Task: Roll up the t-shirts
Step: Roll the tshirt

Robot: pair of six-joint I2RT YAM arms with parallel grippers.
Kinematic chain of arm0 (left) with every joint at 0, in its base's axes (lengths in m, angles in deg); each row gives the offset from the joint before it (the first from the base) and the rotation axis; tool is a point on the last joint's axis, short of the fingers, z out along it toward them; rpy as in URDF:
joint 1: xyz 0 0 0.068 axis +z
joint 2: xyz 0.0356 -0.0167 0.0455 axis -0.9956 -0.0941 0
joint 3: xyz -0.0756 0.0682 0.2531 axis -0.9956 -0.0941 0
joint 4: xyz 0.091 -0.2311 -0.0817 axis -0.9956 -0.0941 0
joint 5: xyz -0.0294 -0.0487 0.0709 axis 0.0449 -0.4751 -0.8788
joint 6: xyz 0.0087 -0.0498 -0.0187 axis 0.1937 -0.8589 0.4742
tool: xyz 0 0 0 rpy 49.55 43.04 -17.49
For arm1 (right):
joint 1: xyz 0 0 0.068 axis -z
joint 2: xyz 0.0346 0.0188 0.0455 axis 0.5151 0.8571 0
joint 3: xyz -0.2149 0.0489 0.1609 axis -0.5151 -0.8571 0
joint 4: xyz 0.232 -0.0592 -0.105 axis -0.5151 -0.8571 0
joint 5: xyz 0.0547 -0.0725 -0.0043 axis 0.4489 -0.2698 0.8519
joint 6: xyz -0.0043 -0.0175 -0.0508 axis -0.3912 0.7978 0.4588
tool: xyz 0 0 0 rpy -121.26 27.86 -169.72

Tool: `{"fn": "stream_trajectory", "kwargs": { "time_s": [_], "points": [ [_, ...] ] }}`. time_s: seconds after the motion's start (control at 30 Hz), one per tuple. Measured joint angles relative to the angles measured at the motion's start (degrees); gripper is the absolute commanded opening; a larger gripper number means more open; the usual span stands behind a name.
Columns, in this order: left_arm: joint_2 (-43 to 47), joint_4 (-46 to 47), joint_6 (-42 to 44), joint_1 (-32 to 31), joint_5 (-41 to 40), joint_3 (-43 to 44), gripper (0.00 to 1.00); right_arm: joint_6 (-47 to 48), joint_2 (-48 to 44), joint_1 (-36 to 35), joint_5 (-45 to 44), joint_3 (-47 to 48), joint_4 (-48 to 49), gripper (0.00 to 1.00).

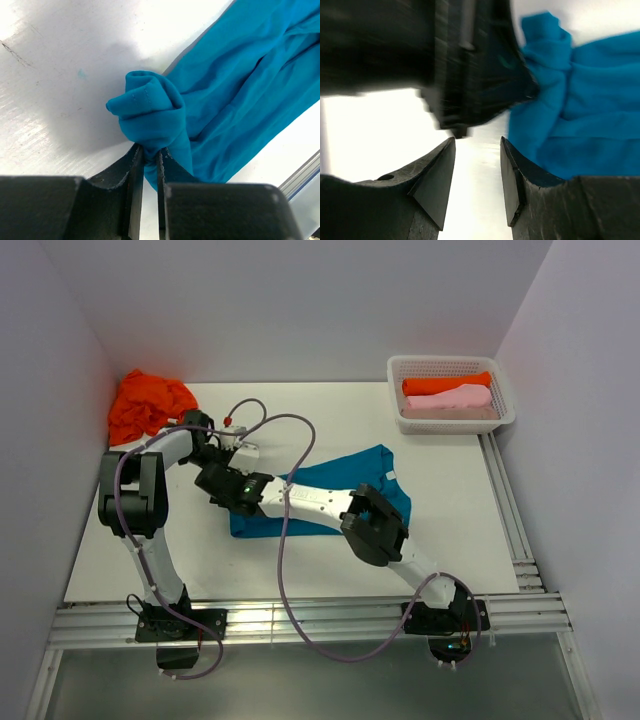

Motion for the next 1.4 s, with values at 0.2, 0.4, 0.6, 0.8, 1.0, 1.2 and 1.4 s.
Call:
{"fn": "stream_trajectory", "kwargs": {
  "time_s": [0.2, 0.4, 0.6, 0.8, 1.0, 1.2, 1.4],
  "points": [
    [0.26, -0.15, -0.70, -0.15, -0.70, 0.04, 0.13, 1.11, 3.02, -0.20, -0.02, 0.17, -2.95, 0.49],
    [0.26, -0.96, -0.81, -0.48, -1.46, 0.90, 0.12, 1.22, 3.45, -0.48, -0.11, 0.85, -5.60, 0.50],
    [0.26, -1.36, -0.83, -0.52, -1.73, 1.36, 0.12, 1.20, 3.89, -1.40, -0.28, 1.97, -8.50, 0.51],
    [0.26, -1.79, -0.85, -0.55, -1.95, 1.51, 0.12, 1.20, 8.07, -1.95, -0.70, 6.56, -11.23, 0.51],
    [0.26, -1.88, -0.85, -0.55, -2.03, 1.51, 0.13, 0.33, 9.16, -2.08, -0.79, 9.60, -15.34, 0.48],
    [0.26, -2.27, -1.01, -0.55, -2.32, 1.88, 0.13, -0.72, 9.20, -2.10, 0.35, 9.66, -18.45, 0.39],
    [0.26, -3.91, -0.81, -0.46, -2.45, 3.04, 0.29, -0.83, 8.92, -2.01, 1.42, 8.15, -17.33, 0.16]
  ]
}}
